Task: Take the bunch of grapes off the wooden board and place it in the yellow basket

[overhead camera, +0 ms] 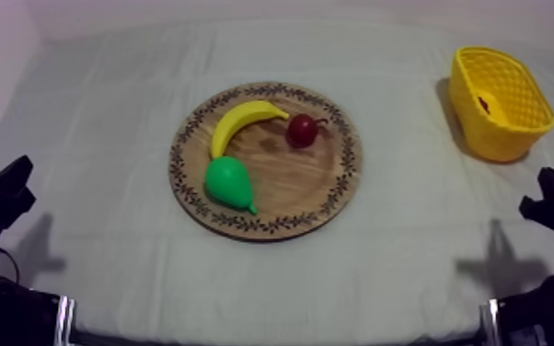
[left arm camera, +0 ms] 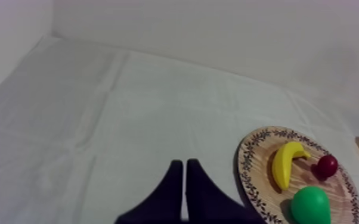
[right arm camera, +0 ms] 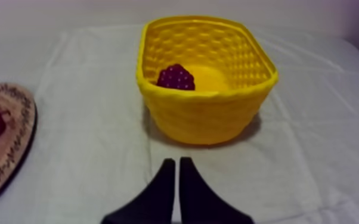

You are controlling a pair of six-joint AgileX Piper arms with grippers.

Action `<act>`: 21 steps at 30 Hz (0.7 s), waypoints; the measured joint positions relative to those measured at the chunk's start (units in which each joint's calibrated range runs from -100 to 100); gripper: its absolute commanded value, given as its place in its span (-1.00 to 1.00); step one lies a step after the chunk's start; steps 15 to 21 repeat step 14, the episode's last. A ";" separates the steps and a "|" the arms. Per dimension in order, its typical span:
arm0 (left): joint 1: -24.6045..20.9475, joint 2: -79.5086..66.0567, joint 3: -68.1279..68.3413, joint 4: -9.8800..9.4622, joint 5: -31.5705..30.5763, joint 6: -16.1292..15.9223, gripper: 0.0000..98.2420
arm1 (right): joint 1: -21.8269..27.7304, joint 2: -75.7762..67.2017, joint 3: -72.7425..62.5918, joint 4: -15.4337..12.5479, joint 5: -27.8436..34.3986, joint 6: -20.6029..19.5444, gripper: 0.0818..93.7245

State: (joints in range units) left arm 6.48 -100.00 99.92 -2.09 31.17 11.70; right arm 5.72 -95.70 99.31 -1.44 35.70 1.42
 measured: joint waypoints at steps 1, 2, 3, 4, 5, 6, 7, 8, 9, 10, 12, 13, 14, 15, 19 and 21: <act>0.00 0.00 0.00 0.00 0.00 0.00 -1.00 | 0.00 0.00 0.09 0.00 -0.45 -0.51 -0.99; 0.00 0.00 0.00 0.00 0.00 0.00 -1.00 | 0.00 -0.06 0.16 0.00 -0.60 -0.74 -0.99; 0.00 0.00 0.00 0.00 0.00 0.00 -1.00 | 0.00 -0.06 0.23 0.00 -0.60 -0.86 -0.99; 0.00 0.00 0.00 0.00 0.00 0.00 -1.00 | 0.00 -0.06 0.31 0.00 -0.60 -0.86 -0.99; 0.00 0.00 0.00 0.00 0.00 0.00 -1.00 | 0.00 -0.06 0.31 0.00 -0.60 -0.70 -0.99; 0.00 0.00 0.00 0.00 0.00 0.00 -1.00 | -0.03 -0.06 0.31 0.00 -0.60 -0.24 -0.99; 0.00 0.00 0.00 0.00 0.00 0.00 -1.00 | -0.03 -0.06 0.31 -0.03 -0.60 0.45 -0.99; 0.00 0.00 0.00 0.00 0.00 0.00 -1.00 | -0.03 -0.06 0.31 -0.03 -0.52 1.07 -0.99; 0.00 0.00 0.00 0.00 0.00 0.00 -1.00 | -0.03 -0.06 0.31 -0.07 -0.45 2.07 -0.99; 0.00 0.00 0.00 0.00 0.00 0.00 -1.00 | -0.03 -0.06 0.31 -0.07 -0.45 3.27 -0.99; 0.00 0.00 0.00 0.00 0.00 0.00 -1.00 | -0.03 -0.06 0.38 -0.07 -0.37 5.84 -0.99; 0.00 0.00 0.00 0.00 0.00 0.00 -1.00 | -0.03 -0.06 0.38 -0.07 -0.37 7.22 -0.99; 0.00 0.00 0.00 0.00 0.00 0.00 -1.00 | -0.07 -0.06 0.38 -0.07 -0.37 8.38 -0.99; 0.00 0.00 0.00 0.00 0.00 0.00 -1.00 | -0.07 -0.06 0.38 -0.07 -0.37 8.38 -0.99; 0.00 0.00 0.00 0.00 0.00 0.00 -1.00 | -0.07 -0.06 0.38 -0.07 -0.37 8.38 -0.99; 0.00 0.00 0.00 0.00 0.00 0.00 -1.00 | -0.07 -0.06 0.38 -0.07 -0.37 8.38 -0.99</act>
